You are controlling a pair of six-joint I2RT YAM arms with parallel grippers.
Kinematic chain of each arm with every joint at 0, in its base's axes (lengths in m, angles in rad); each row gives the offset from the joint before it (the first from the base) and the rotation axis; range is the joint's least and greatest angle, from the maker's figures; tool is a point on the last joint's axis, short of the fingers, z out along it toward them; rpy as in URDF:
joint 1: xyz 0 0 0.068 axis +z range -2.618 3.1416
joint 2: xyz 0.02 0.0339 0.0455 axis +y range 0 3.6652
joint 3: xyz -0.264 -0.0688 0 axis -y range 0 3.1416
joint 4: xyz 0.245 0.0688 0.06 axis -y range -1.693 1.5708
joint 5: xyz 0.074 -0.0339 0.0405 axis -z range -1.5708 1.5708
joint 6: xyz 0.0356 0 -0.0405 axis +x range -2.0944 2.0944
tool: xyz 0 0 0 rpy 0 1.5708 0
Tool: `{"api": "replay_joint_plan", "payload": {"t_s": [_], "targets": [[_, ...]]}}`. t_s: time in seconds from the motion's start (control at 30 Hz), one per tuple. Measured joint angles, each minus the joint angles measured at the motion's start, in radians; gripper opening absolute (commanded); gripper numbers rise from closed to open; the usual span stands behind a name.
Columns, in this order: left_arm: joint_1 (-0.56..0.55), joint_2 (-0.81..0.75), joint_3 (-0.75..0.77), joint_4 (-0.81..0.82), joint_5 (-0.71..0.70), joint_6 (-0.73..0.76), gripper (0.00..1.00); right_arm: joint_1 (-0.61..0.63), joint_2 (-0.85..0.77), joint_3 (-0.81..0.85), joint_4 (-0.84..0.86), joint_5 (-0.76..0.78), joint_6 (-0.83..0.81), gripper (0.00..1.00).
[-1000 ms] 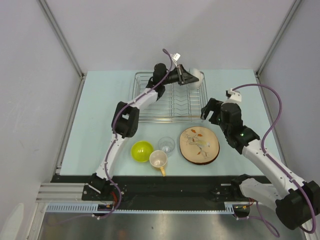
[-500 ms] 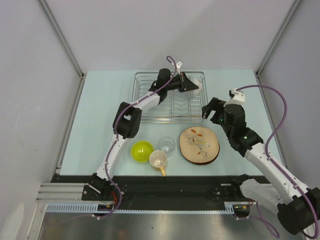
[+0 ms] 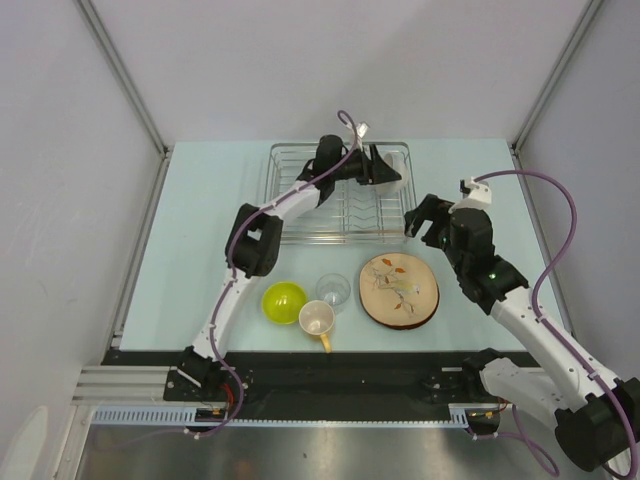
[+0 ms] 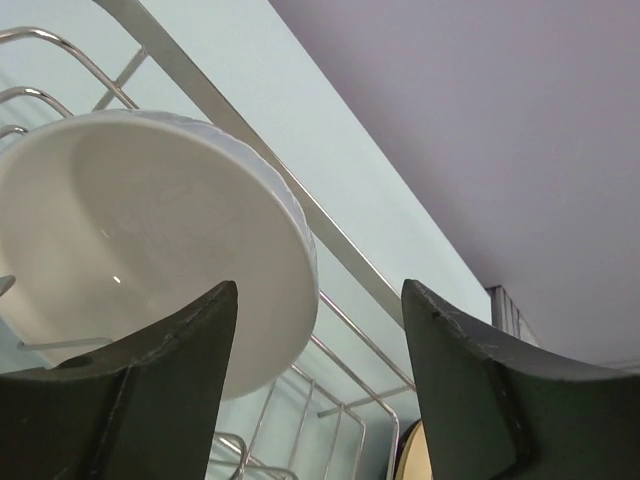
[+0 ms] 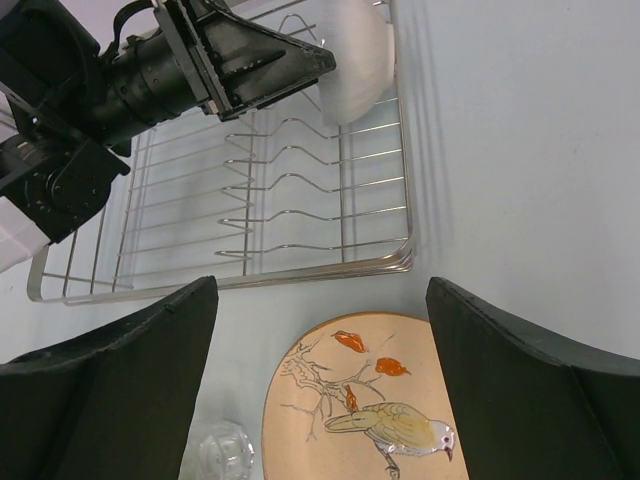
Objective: Load the mixed dishes into the dish rack
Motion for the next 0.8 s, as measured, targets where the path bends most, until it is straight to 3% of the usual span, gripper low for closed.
{"api": "replay_joint_plan", "payload": {"t_s": [0.23,0.37,0.57,0.8], "targets": [[0.003,-0.124,-0.043,-0.077,0.063,0.097,0.80,-0.006,-0.004,0.000,0.000,-0.002,0.000,0.91],[0.011,-0.279,-0.057,-0.185,0.110,0.195,0.79,-0.014,-0.002,0.000,0.000,-0.002,-0.004,0.91],[0.039,-0.644,-0.243,-0.554,0.060,0.571,0.74,-0.041,0.050,0.000,0.004,0.000,0.008,0.90],[0.063,-1.125,-0.672,-1.007,-0.227,1.076,0.68,-0.044,0.057,-0.002,0.024,-0.002,0.022,0.91]]}}
